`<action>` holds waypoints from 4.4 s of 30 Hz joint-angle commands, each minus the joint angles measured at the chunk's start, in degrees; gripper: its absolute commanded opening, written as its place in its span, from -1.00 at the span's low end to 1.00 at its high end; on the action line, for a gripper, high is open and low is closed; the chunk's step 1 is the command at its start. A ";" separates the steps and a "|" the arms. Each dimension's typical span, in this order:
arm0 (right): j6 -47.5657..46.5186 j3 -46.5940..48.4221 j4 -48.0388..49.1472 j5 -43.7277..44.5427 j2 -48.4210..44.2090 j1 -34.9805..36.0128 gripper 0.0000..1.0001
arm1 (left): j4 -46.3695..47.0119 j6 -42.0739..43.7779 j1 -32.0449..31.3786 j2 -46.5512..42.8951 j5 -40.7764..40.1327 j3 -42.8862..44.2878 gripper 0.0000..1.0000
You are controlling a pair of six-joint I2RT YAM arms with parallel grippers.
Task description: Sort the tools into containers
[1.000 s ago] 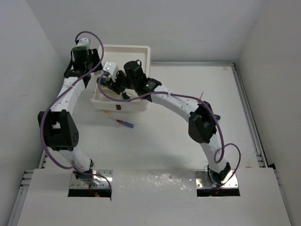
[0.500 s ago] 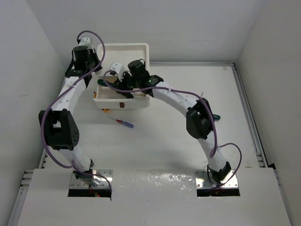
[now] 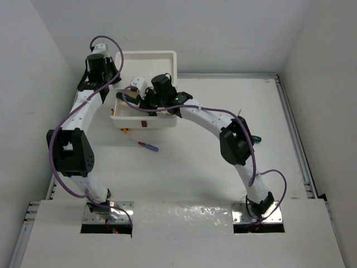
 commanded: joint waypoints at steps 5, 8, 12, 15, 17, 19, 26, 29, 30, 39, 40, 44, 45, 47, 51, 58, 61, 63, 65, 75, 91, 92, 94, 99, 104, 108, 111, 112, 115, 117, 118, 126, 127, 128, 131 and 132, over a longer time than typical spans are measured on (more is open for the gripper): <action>3.13 -0.70 4.03 2.00 -2.88 0.24 -1.00 | 2.04 -7.48 0.91 1.61 -2.46 -0.15 -1.00; 4.72 -1.84 3.95 2.00 -4.72 0.33 -1.00 | 2.48 -7.40 0.91 1.61 -3.25 0.03 -1.00; 5.25 -3.95 1.58 4.36 -8.06 1.12 -1.00 | 2.48 -7.05 0.91 1.70 -4.13 0.82 -1.00; 4.64 -6.06 0.00 5.78 -10.00 2.00 -1.00 | 2.66 -7.13 0.91 1.87 -4.57 1.00 -1.00; 5.07 -7.11 -0.36 5.43 -10.27 2.00 -1.00 | 2.66 -7.13 0.91 2.05 -4.66 1.00 -1.00; 5.25 -7.03 -0.80 5.69 -9.92 1.91 -1.00 | 2.75 -7.13 0.91 2.05 -4.57 0.91 -1.00; 3.84 -2.20 -6.86 6.84 -6.67 1.91 -0.48 | 2.66 -6.43 0.91 1.87 -4.57 1.08 -1.00; 3.93 -2.81 -6.43 7.01 -7.36 1.91 -0.06 | 2.57 -6.43 0.83 1.79 -4.49 0.82 -1.00; 4.02 -3.51 -6.16 7.19 -7.71 1.91 -0.04 | 2.57 -6.34 0.91 1.79 -4.49 0.82 -1.00; 7.00 -10.45 -2.54 10.17 -18.51 1.91 0.21 | 2.66 -5.90 0.91 1.52 -4.14 0.56 -1.00; 8.49 -11.24 -3.17 12.61 -20.18 1.91 0.21 | 2.75 -5.82 0.91 1.43 -4.05 0.47 -1.00; 12.98 -22.18 -0.28 25.35 -34.49 1.82 0.37 | 3.27 -5.73 1.00 1.17 -3.96 0.03 -1.00; 13.68 -24.93 2.08 28.86 -41.75 1.65 0.44 | 3.28 -5.64 0.92 1.17 -3.87 -0.14 -1.00; 16.40 -33.51 3.85 39.46 -48.64 0.25 0.47 | 3.62 -5.64 0.91 1.17 -3.70 -0.14 -1.00; 24.03 -47.61 3.69 45.43 -65.33 -8.87 0.57 | 4.06 -5.29 0.91 1.26 -3.35 -0.06 -1.00; 43.46 -66.95 6.22 30.24 -64.69 -38.90 0.61 | 4.16 -5.46 0.91 1.43 -2.29 0.03 -1.00; 53.28 -66.19 5.72 23.47 -53.39 -48.49 0.59 | 3.89 -5.03 0.91 1.08 -2.29 -0.32 -1.00; 58.13 -64.95 1.50 24.49 -48.52 -50.64 0.58 | 4.06 -4.24 0.91 0.29 -2.38 -1.28 -1.00; 60.43 -65.65 1.57 27.48 -44.39 -51.26 0.56 | 4.94 -3.62 0.91 -0.58 -2.64 -2.42 -1.00; 71.95 -71.45 6.15 32.94 -37.61 -51.26 0.55 | 5.47 -1.77 0.91 -1.55 -2.47 -2.96 -1.00; 73.37 -79.62 11.42 35.92 -39.08 -52.49 -1.00 | 5.65 -1.07 0.91 -3.05 -2.29 -3.40 -1.00; 71.63 -79.89 11.42 36.19 -39.79 -52.58 -1.00 | 5.65 -1.16 0.91 -3.14 -2.12 -3.40 -1.00; 69.34 -79.80 12.90 35.15 -40.85 -52.58 -1.00 | 5.65 -1.24 0.91 -3.14 -2.03 -3.40 -1.00; 62.56 -78.58 14.85 31.36 -47.69 -51.71 -1.00 | 5.56 -1.33 0.91 -2.87 -2.11 -3.49 -1.00; 61.25 -74.63 8.96 40.56 -61.20 -45.05 -1.00 | 5.91 -1.60 0.91 -2.52 -2.73 -3.13 -1.00; 60.44 -69.18 6.94 47.60 -67.91 -37.74 -1.00 | 6.00 -1.60 0.91 -2.35 -2.29 -3.13 -1.00; 61.94 -65.92 7.98 50.25 -69.42 -32.91 -1.00 | 5.91 -1.51 0.91 -2.08 -2.20 -3.22 -1.00; 62.20 -65.13 9.30 50.25 -69.33 -31.68 -1.00 | 5.91 -1.42 1.00 -1.99 -2.38 -3.31 -1.00; 62.91 -61.62 13.95 51.48 -66.88 -22.13 -1.00 | 5.91 -1.24 0.91 -1.64 -2.82 -3.13 -1.00; 62.73 -58.90 19.47 52.18 -64.77 -17.89 -1.00 | 5.74 -1.33 0.91 -1.38 -2.90 -2.96 -1.00; 62.73 -57.75 21.16 52.54 -61.89 -15.95 -1.00 | 5.74 -1.33 0.91 -1.38 -2.90 -2.96 -1.00; 56.93 -40.61 33.37 57.28 -45.70 -0.38 -1.00 | 5.12 -0.02 0.91 -1.03 -3.96 -3.05 -1.00; 56.58 -39.91 34.17 58.76 -44.47 1.28 -1.00 | 5.12 -0.01 0.91 -0.94 -3.96 -3.05 -1.00; 56.49 -38.77 34.97 59.82 -42.19 2.17 -1.00 | 5.12 -0.01 0.91 -0.77 -3.96 -2.96 -1.00; 57.72 -38.23 40.31 63.86 -36.84 5.59 -1.00 | 5.38 -0.28 0.91 -0.33 -3.61 -2.87 -1.00; 58.33 -37.88 41.03 64.66 -35.33 5.95 -1.00 | 5.30 -0.37 0.91 -0.24 -3.52 -2.87 -1.00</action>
